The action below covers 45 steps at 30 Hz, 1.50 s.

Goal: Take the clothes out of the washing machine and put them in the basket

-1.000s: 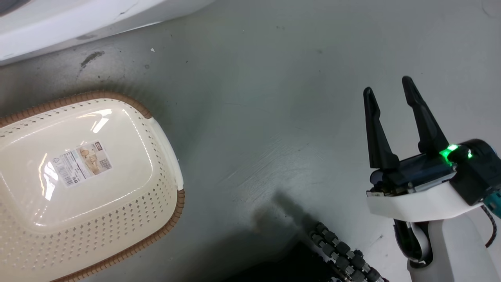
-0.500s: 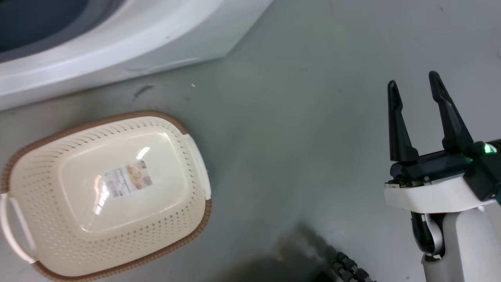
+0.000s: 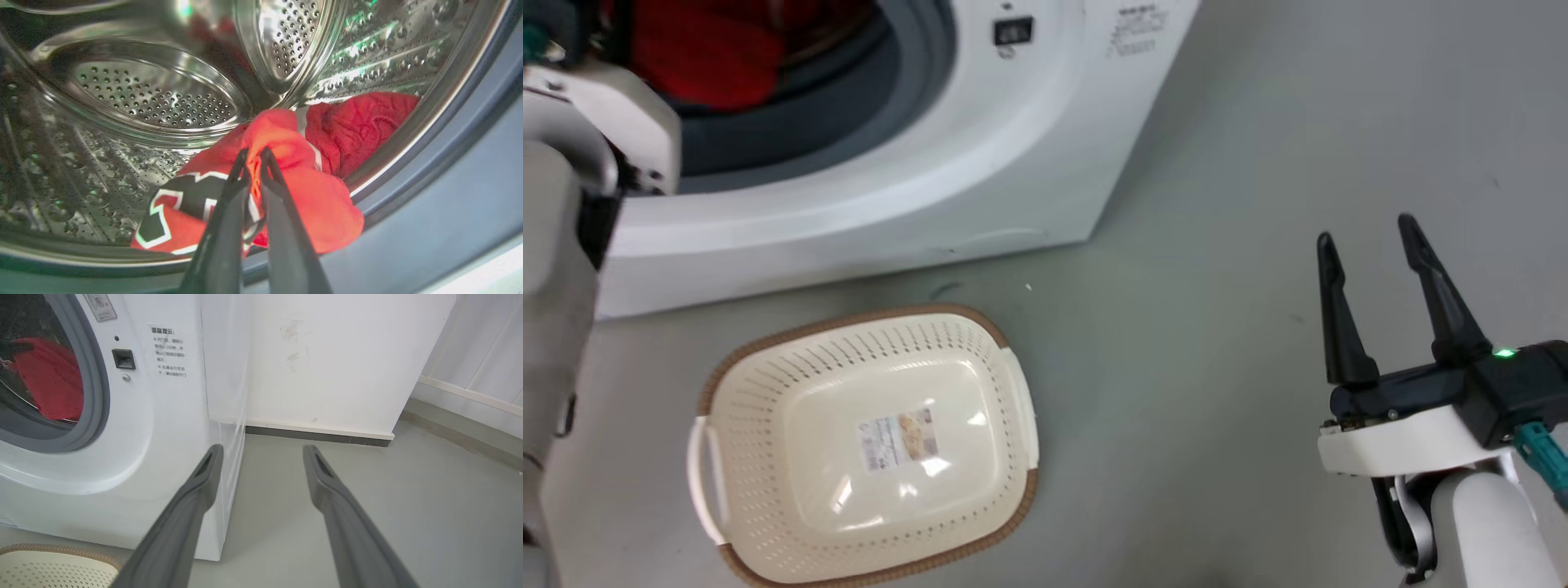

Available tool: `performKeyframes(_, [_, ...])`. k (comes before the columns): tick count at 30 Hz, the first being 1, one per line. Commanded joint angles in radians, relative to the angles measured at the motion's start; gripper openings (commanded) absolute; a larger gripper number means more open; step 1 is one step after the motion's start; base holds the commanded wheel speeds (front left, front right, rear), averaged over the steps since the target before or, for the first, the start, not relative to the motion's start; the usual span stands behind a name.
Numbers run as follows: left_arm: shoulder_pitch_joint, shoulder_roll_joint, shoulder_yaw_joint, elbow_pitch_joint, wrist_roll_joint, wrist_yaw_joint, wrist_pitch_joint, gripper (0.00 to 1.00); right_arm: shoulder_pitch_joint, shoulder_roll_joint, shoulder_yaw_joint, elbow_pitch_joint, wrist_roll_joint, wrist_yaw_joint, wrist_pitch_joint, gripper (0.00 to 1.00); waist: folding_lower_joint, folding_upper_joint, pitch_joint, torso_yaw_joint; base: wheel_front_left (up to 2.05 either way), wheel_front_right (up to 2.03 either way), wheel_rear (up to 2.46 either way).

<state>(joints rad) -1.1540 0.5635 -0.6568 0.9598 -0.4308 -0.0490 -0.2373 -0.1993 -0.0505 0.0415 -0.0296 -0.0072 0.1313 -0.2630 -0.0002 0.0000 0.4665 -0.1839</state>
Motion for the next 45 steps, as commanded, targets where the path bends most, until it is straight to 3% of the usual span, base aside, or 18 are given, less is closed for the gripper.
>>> performKeyframes(1, [0.035, -0.010, 0.009, -0.025, -0.011, 0.014, -0.014, 0.00, 0.017, 0.001, 0.000, 0.003, -0.008, -0.001, -0.003, 1.00, 0.0002, 0.0000, -0.084, 0.060, 0.00, 0.00, 0.00])
performKeyframes(5, [0.145, -0.034, 0.034, -0.152, -0.019, 0.065, -0.028, 0.00, 0.045, 0.001, -0.001, 0.017, -0.020, -0.001, -0.003, 1.00, 0.0002, 0.0000, -0.155, 0.090, 0.00, 0.00, 0.00])
performKeyframes(18, [0.552, 0.045, 0.126, -0.766, 0.001, 0.262, -0.023, 0.00, 0.123, 0.001, -0.021, 0.041, -0.022, -0.001, -0.003, 1.00, 0.0002, 0.0000, -0.313, 0.154, 0.00, 0.00, 0.00])
performKeyframes(28, [0.761, 0.125, 0.107, -1.054, -0.014, 0.349, 0.090, 0.00, 0.151, 0.001, -0.024, 0.038, -0.016, -0.001, -0.003, 1.00, 0.0002, 0.0000, -0.343, 0.175, 0.00, 0.00, 0.00])
performKeyframes(34, [0.855, 0.095, 0.045, -1.027, -0.013, 0.363, 0.099, 0.00, 0.140, 0.001, -0.014, 0.029, -0.009, -0.001, -0.003, 1.00, 0.0002, 0.0000, -0.299, 0.169, 0.00, 0.00, 0.00])
performKeyframes(38, [0.865, 0.049, 0.006, -0.913, -0.028, 0.323, 0.068, 0.00, 0.116, 0.001, -0.005, 0.022, -0.015, -0.001, -0.003, 1.00, 0.0002, 0.0000, -0.235, 0.154, 0.00, 0.00, 0.00])
performKeyframes(45, [0.772, -0.056, -0.028, -0.598, -0.038, 0.238, 0.003, 0.00, 0.064, 0.001, 0.000, 0.007, -0.024, -0.001, -0.003, 1.00, 0.0002, 0.0000, -0.097, 0.108, 0.00, 0.00, 0.00])
